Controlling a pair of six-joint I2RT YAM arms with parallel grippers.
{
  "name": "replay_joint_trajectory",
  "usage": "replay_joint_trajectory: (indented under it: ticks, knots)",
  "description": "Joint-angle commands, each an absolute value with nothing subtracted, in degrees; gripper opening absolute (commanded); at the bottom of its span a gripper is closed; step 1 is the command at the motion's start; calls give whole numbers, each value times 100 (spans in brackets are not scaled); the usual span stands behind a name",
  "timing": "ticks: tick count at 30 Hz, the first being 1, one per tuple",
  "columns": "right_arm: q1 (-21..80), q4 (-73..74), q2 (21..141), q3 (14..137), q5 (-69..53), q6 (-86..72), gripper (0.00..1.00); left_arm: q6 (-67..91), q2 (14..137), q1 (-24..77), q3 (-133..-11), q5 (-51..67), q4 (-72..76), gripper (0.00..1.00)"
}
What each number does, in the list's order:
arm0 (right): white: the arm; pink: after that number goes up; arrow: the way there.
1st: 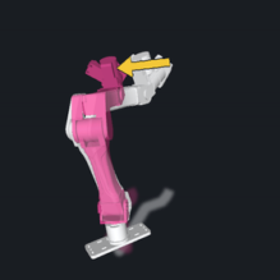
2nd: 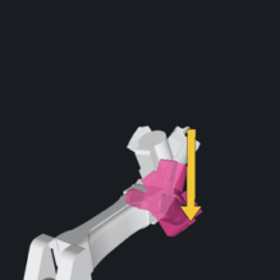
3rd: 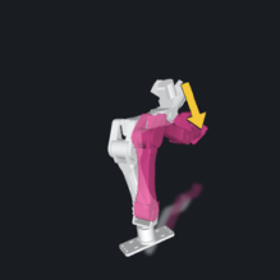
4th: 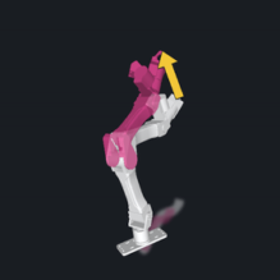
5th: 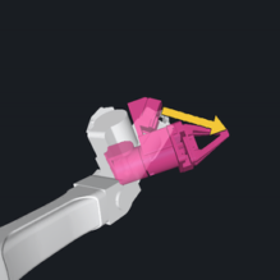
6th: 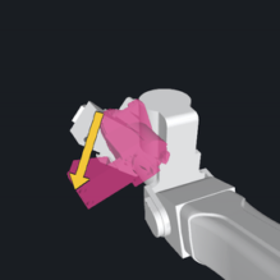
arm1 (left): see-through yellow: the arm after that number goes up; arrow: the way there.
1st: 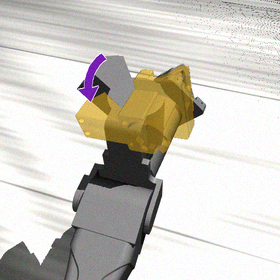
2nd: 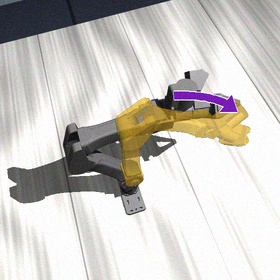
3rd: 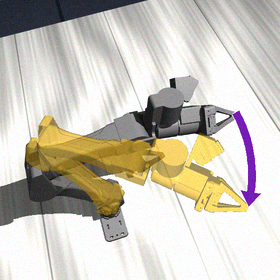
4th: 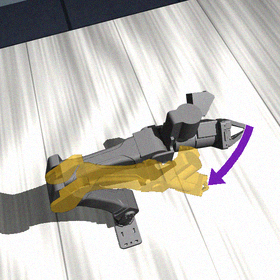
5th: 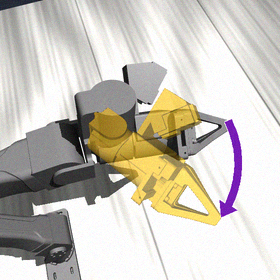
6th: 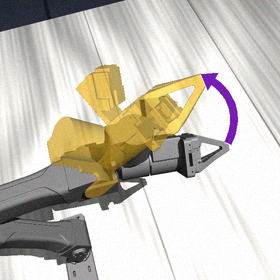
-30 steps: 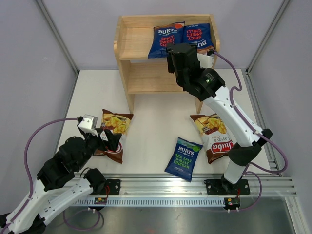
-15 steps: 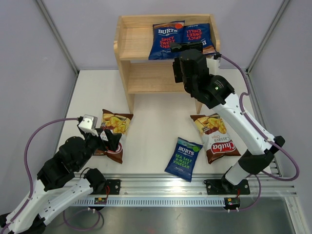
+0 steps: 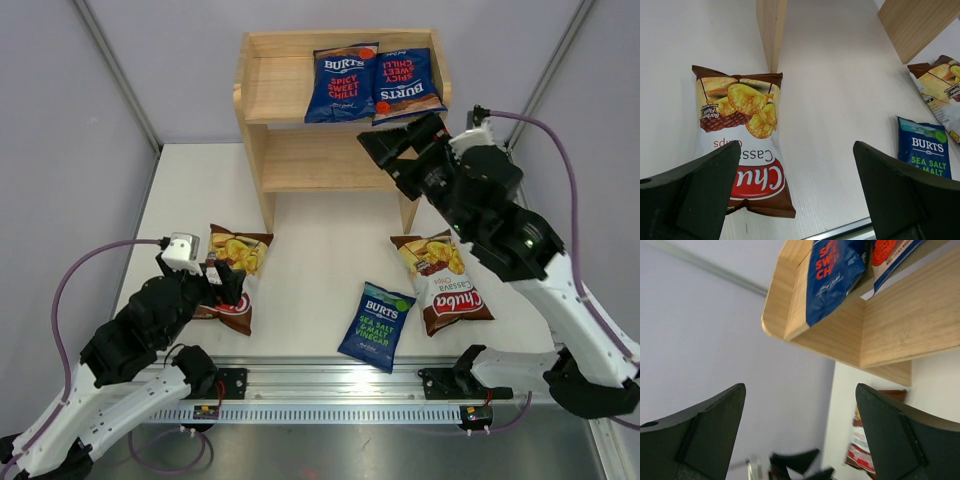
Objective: Place and organize the chips bags onto the shelf
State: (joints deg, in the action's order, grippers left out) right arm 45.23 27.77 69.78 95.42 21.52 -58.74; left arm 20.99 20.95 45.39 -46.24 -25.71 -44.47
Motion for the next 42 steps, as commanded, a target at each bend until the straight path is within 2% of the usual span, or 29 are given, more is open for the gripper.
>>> replay_joint_trajectory:
  ticks: [1,5,8,11,12,15,18,22,26,34,39,42]
  knots:
    - [4500,3390,6241,9378,838,-4045,100,2180,2294,4553,-4816,-2795,-4395,99]
    - [4509,4604,5513,8896,1036,-3332,100,2214,2416,4561,-4895,-2190,-4351,99]
    - [4500,4422,4564,7808,1194,-3051,99,2522,2644,4553,-4808,-1154,-4044,99]
    - [4500,4035,3065,6761,1783,-3259,99,2803,3144,4561,-4467,102,-3438,99]
    - [4526,4008,2780,6376,1775,-3356,100,2847,3329,4553,-4360,575,-3080,99]
    - [4517,4042,2059,5934,1172,-3594,99,2997,4118,4588,-3974,930,-2394,99]
    - [4526,4420,2144,5854,408,-3516,99,3032,5041,4754,-3824,975,-1805,99]
    - [4518,5044,2452,5793,176,-3323,99,2953,6141,5271,-3963,993,-1144,99]
    - [4518,4975,2041,5354,-78,-3357,98,2769,7196,5625,-4324,1116,-748,99]
    - [4518,4746,1389,4729,-536,-3550,95,3093,8911,5686,-4886,1389,166,98]
    - [4517,4702,1231,4658,-755,-3665,94,3208,9561,5774,-5159,1221,369,88]
    - [4518,4720,1257,4606,-791,-3674,94,3234,9843,5915,-5334,1055,282,86]
